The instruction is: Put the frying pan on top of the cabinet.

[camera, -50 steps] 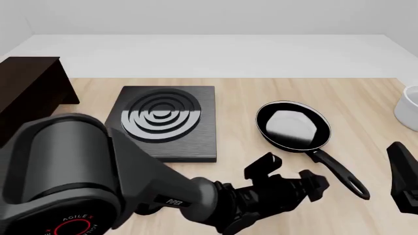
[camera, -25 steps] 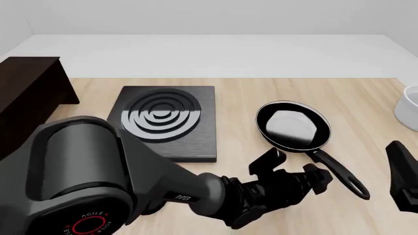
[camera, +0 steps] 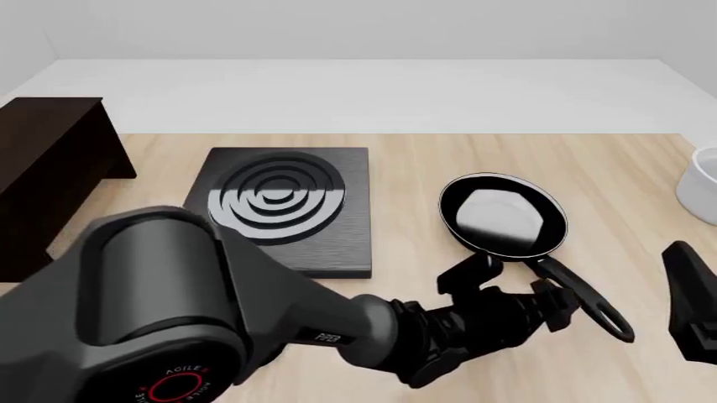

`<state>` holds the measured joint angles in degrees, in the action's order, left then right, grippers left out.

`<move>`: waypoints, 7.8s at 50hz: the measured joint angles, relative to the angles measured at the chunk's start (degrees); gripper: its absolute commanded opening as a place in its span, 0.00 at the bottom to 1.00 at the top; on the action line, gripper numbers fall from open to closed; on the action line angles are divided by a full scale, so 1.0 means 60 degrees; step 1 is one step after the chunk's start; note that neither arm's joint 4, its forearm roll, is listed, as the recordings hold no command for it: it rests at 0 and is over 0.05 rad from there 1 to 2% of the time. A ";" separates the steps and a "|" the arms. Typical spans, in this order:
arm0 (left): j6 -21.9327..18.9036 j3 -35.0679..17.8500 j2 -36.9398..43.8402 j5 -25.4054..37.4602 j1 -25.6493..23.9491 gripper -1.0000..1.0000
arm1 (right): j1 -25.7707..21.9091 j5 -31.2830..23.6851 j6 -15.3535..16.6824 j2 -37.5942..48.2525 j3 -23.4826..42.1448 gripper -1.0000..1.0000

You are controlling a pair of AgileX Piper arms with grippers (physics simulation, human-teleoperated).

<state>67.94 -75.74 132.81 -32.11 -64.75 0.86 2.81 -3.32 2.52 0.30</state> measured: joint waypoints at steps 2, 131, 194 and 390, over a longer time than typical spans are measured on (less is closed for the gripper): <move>-0.0048 -0.0046 0.0025 0.0011 -0.0003 1.00 | 0.0009 -0.0009 -0.0011 -0.0013 -0.0002 1.00; 0.0691 -0.3179 0.1515 0.1231 0.0031 1.00 | 0.0447 -0.0266 -0.0531 -0.0355 -0.0018 1.00; 0.2092 -0.4263 0.1977 0.1869 0.0245 0.00 | 0.0596 -0.0168 -0.0687 -0.0268 -0.0046 1.00; 0.1912 0.7875 -0.9914 -0.2205 1.0539 0.00 | 0.0239 -0.0354 -0.0100 -0.0417 -0.0047 1.00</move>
<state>79.41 -28.49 73.32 -45.34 -1.52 2.30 0.69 -3.92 0.02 0.02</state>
